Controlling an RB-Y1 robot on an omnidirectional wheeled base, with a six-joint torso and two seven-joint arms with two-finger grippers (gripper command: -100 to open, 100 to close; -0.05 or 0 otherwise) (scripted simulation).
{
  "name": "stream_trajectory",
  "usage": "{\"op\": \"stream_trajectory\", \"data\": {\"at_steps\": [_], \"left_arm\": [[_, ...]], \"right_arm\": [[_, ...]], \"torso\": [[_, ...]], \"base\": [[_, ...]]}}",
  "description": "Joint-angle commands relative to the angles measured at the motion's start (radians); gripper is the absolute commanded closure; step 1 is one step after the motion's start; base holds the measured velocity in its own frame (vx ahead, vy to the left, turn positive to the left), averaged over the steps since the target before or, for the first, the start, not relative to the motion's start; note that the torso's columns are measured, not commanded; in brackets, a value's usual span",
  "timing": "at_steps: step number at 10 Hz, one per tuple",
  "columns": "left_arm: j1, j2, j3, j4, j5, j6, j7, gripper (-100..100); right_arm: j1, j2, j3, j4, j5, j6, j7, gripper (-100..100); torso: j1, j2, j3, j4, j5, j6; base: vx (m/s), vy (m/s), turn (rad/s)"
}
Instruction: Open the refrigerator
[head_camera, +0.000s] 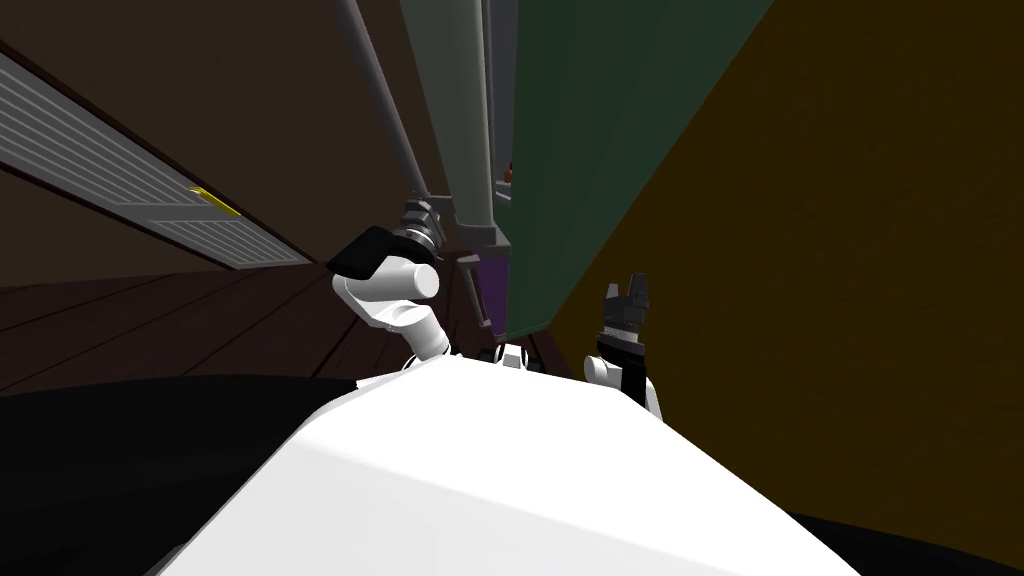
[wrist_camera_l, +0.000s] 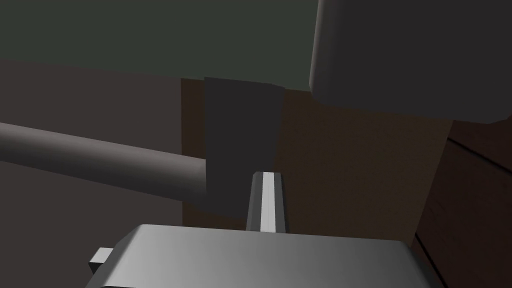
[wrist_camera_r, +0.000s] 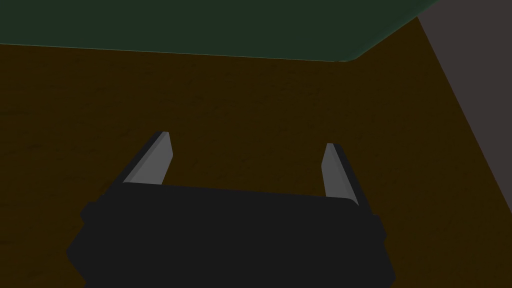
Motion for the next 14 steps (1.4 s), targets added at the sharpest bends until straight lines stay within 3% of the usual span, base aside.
{"op": "stream_trajectory", "data": {"at_steps": [1,5,7,14], "left_arm": [[-0.006,0.065,0.001,0.063,-0.002,0.005,-0.001,-100],[-0.027,0.139,0.006,0.134,-0.008,0.021,-0.004,-100],[-0.053,0.157,0.013,0.143,-0.016,0.049,-0.008,-100],[-0.126,0.126,0.038,0.12,-0.039,0.151,-0.02,-100]], "right_arm": [[0.0,0.0,0.0,0.0,0.0,0.0,0.0,0],[0.0,0.0,0.0,0.0,0.0,0.0,0.0,0],[0.0,0.0,0.0,0.0,0.0,0.0,0.0,0],[0.0,0.0,0.0,0.0,0.0,0.0,0.0,0]], "torso": [[0.003,-0.001,-0.001,-0.002,0.002,0.0],[-0.003,-0.011,-0.01,0.001,-0.005,0.006],[-0.005,-0.014,-0.013,-0.001,-0.006,0.008],[-0.003,-0.014,-0.012,-0.001,-0.005,0.007]], "base": [[-0.015,-0.017,0.007],[-0.01,-0.012,0.019],[0.002,-0.038,0.006],[0.01,-0.032,0.009]]}}
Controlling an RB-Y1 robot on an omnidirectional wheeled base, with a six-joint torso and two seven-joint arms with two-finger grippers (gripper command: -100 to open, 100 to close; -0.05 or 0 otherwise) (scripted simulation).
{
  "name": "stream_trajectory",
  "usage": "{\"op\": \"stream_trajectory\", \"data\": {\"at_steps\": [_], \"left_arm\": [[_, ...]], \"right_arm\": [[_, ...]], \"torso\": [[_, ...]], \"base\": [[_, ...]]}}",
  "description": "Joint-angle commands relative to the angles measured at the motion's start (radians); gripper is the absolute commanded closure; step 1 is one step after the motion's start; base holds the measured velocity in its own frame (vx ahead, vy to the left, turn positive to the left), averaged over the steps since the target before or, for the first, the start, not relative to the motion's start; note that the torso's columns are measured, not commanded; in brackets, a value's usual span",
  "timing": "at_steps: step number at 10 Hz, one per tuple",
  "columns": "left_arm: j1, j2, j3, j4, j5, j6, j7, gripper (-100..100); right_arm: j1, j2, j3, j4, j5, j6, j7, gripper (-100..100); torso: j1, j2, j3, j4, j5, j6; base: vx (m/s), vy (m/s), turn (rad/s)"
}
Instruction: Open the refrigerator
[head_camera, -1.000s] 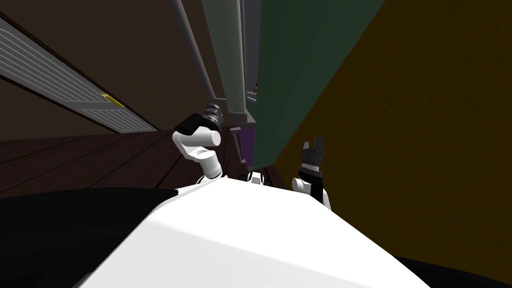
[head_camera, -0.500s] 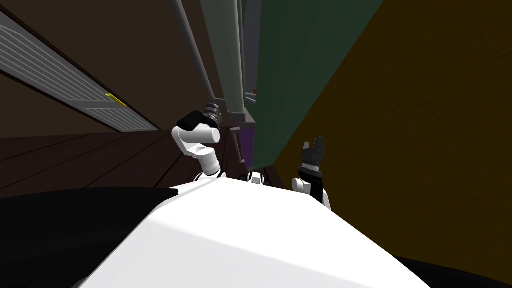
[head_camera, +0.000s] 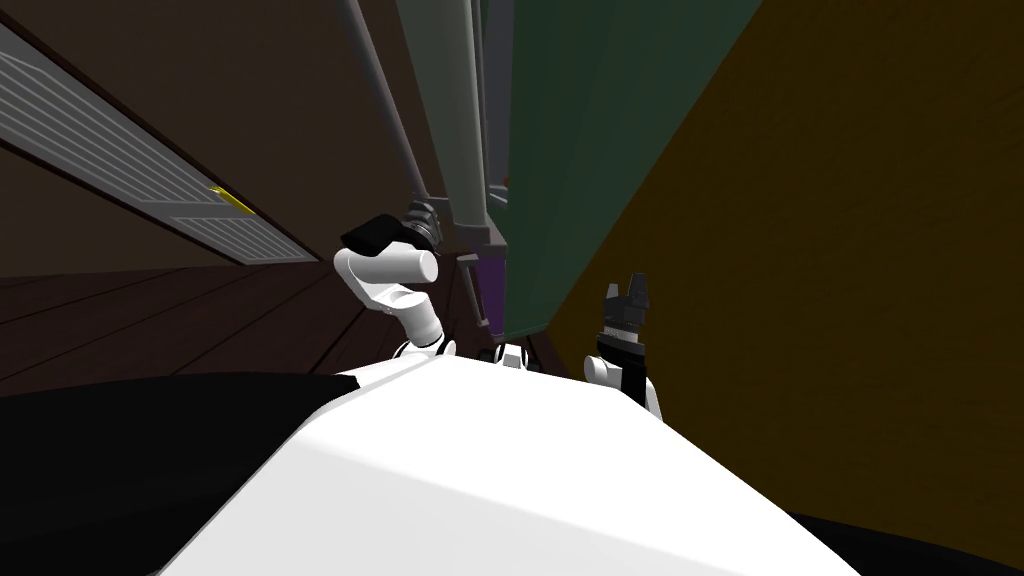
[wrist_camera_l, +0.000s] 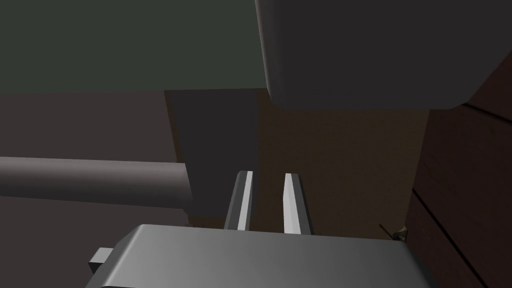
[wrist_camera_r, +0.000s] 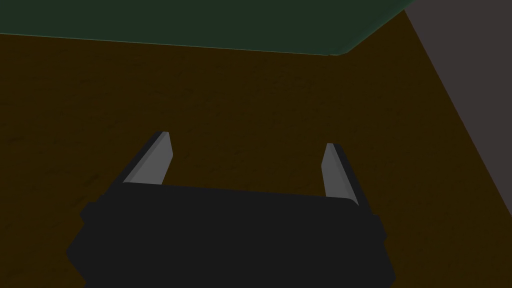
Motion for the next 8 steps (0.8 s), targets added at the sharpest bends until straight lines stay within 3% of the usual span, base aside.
{"op": "stream_trajectory", "data": {"at_steps": [1,5,8], "left_arm": [[-0.049,-0.001,0.009,0.01,-0.014,0.042,-0.006,-100],[-0.106,0.001,0.032,0.026,-0.033,0.132,-0.014,-100],[-0.146,-0.015,0.048,-0.002,-0.046,0.201,-0.02,-100]], "right_arm": [[0.0,0.0,0.0,0.0,0.0,0.0,0.0,0],[0.0,0.0,0.0,0.0,0.0,0.0,0.0,0],[0.0,0.0,0.0,0.0,0.0,0.0,0.0,0]], "torso": [[-0.001,0.0,0.0,0.0,0.0,0.0],[0.002,-0.002,-0.001,-0.001,0.001,0.001],[0.002,-0.001,0.0,-0.001,0.001,0.0]], "base": [[0.002,-0.04,0.012],[0.009,-0.037,0.012],[0.009,-0.029,0.004]]}}
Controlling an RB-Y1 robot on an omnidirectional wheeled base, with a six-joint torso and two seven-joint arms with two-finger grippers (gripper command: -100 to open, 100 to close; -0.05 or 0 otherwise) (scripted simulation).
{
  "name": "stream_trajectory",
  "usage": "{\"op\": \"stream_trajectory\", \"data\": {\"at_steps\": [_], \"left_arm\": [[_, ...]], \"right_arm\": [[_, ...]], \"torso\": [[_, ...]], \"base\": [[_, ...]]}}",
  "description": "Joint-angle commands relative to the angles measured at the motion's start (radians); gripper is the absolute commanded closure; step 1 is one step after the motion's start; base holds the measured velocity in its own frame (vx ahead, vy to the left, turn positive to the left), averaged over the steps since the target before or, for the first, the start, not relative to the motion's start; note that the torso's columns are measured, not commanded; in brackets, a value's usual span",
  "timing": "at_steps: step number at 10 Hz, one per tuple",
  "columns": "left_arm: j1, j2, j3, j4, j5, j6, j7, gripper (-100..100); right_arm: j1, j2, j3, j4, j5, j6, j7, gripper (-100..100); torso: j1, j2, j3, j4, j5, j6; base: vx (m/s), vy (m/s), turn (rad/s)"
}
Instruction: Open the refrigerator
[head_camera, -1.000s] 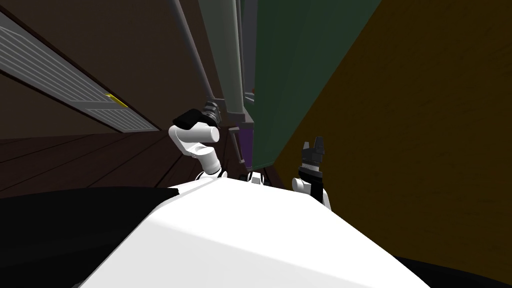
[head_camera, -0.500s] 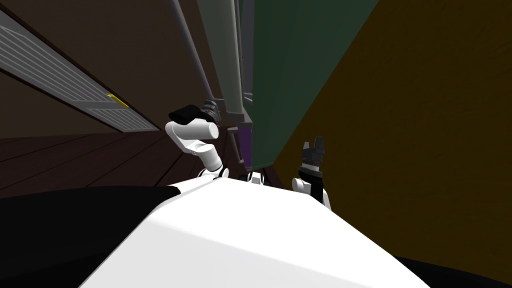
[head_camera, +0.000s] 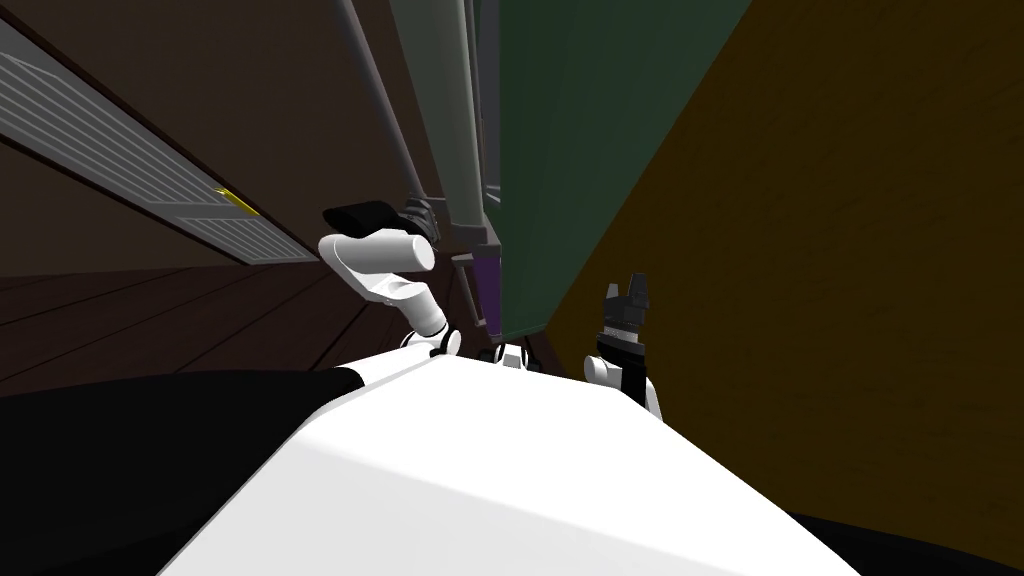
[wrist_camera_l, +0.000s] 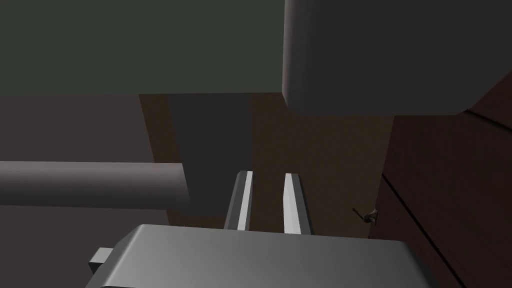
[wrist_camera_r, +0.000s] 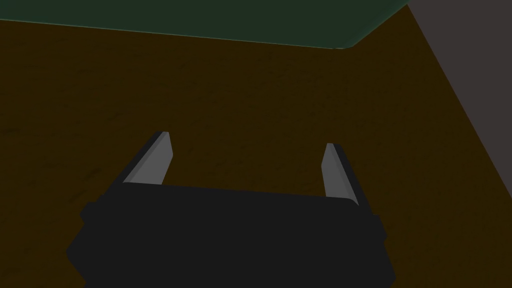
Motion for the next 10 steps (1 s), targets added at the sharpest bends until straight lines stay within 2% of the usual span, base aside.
{"op": "stream_trajectory", "data": {"at_steps": [1,6,7,8,9,10], "left_arm": [[-0.038,-0.009,0.011,-0.033,-0.007,0.042,-0.005,-100],[-0.063,-0.041,0.022,-0.148,-0.016,0.087,-0.008,-100],[-0.061,-0.036,0.025,-0.132,-0.013,0.086,-0.008,-100],[-0.088,-0.027,0.027,-0.137,-0.018,0.116,-0.013,-100],[-0.077,-0.03,0.028,-0.136,-0.015,0.1,-0.01,-100],[-0.079,-0.029,0.028,-0.136,-0.015,0.104,-0.011,100]], "right_arm": [[0.0,0.0,0.0,0.0,0.0,0.0,0.0,0],[0.0,0.0,0.0,0.0,0.0,0.0,0.0,0],[0.0,0.0,0.0,0.0,0.0,0.0,0.0,0],[0.0,0.0,0.0,0.0,0.0,0.0,0.0,0],[0.0,0.0,0.0,0.0,0.0,0.0,0.0,0],[0.0,0.0,0.0,0.0,0.0,0.0,0.0,0]], "torso": [[-0.001,0.002,0.001,0.001,0.0,-0.001],[0.001,0.015,0.012,0.004,0.003,-0.006],[0.002,0.019,0.016,0.003,0.005,-0.008],[0.003,0.022,0.018,0.003,0.006,-0.009],[0.005,0.02,0.017,0.003,0.006,-0.009],[0.003,0.021,0.018,0.003,0.006,-0.009]], "base": [[0.019,-0.039,0.009],[0.021,-0.011,-0.009],[0.014,0.001,-0.003],[0.086,0.035,-0.016],[0.055,0.024,-0.003],[0.0,0.0,0.0]]}}
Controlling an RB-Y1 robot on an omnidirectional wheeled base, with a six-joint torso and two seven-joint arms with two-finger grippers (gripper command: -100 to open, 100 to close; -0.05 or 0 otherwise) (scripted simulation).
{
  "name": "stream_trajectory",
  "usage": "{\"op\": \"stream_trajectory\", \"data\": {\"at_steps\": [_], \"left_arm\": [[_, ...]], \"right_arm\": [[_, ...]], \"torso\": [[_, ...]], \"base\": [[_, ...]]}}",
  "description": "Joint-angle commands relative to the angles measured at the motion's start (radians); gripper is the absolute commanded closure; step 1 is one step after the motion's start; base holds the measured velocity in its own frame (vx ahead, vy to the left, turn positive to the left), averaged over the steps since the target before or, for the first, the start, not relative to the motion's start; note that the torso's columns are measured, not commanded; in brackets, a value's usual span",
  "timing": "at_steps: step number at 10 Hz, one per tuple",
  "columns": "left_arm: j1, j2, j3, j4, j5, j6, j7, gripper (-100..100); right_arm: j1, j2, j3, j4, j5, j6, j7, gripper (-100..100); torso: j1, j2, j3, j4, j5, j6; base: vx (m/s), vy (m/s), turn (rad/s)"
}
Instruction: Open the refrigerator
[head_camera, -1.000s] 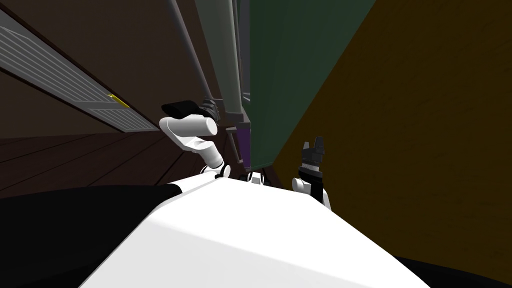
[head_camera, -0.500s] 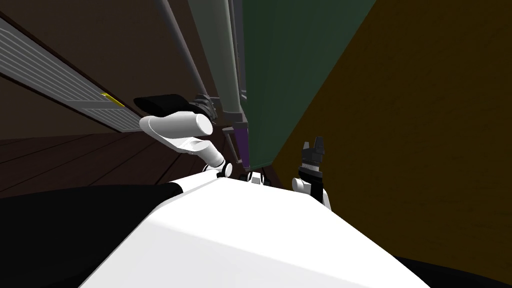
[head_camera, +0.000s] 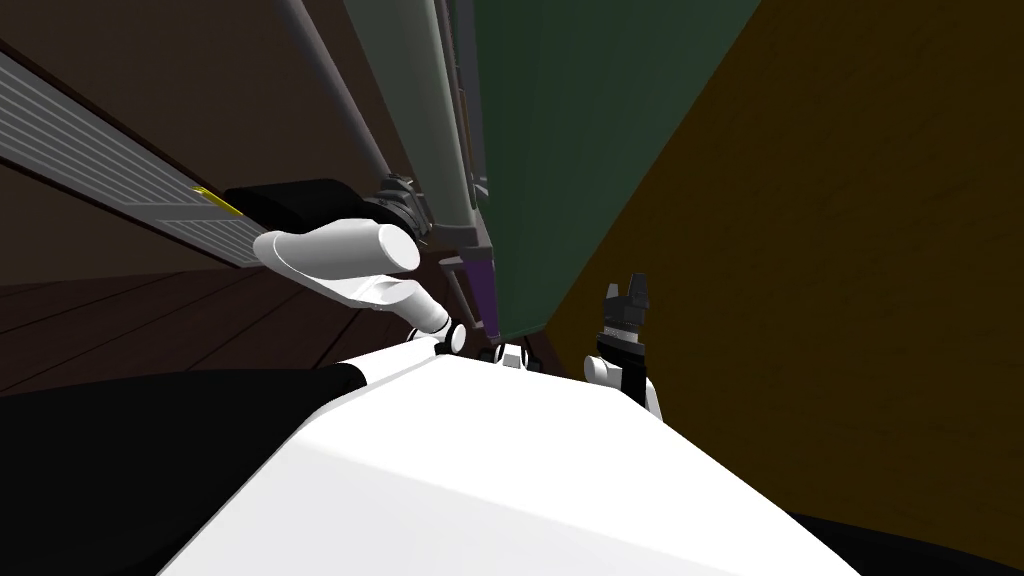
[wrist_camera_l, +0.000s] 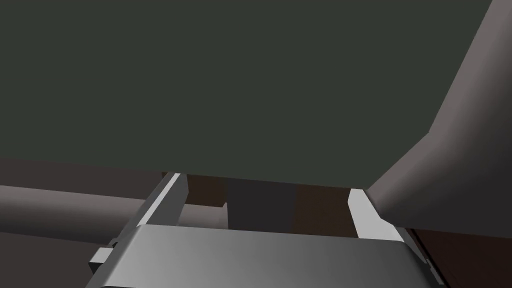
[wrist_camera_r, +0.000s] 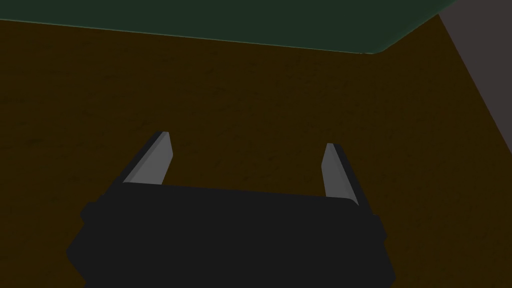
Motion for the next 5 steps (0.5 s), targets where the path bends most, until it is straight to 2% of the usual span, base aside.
{"op": "stream_trajectory", "data": {"at_steps": [1,2,3,4,5], "left_arm": [[-0.006,-0.009,-0.001,-0.002,0.025,0.005,-0.007,100],[-0.006,-0.009,-0.001,-0.002,0.025,0.005,-0.007,100],[-0.011,-0.017,-0.001,-0.003,0.049,0.011,-0.014,100],[-0.011,-0.017,-0.001,-0.003,0.049,0.011,-0.014,100],[-0.017,-0.026,-0.002,-0.004,0.074,0.017,-0.021,100]], "right_arm": [[0.0,0.0,0.0,0.0,0.0,0.0,0.0,0],[0.0,0.0,0.0,0.0,0.0,0.0,0.0,0],[0.0,0.0,0.0,0.0,0.0,0.0,0.0,0],[0.0,0.0,0.0,0.0,0.0,0.0,0.0,0],[0.0,0.0,0.0,0.0,0.0,0.0,0.0,0]], "torso": [[-0.001,0.001,0.001,0.0,-0.001,0.0],[0.009,-0.001,0.0,0.0,0.002,0.001],[0.009,-0.003,-0.003,0.0,0.002,0.0],[0.007,-0.005,-0.004,0.0,0.001,0.001],[0.003,-0.007,-0.005,-0.001,0.0,0.001]], "base": [[-0.01,0.183,-0.023],[-0.034,0.215,-0.04],[-0.037,0.26,-0.042],[-0.038,0.264,-0.022],[-0.044,0.305,-0.021]]}}
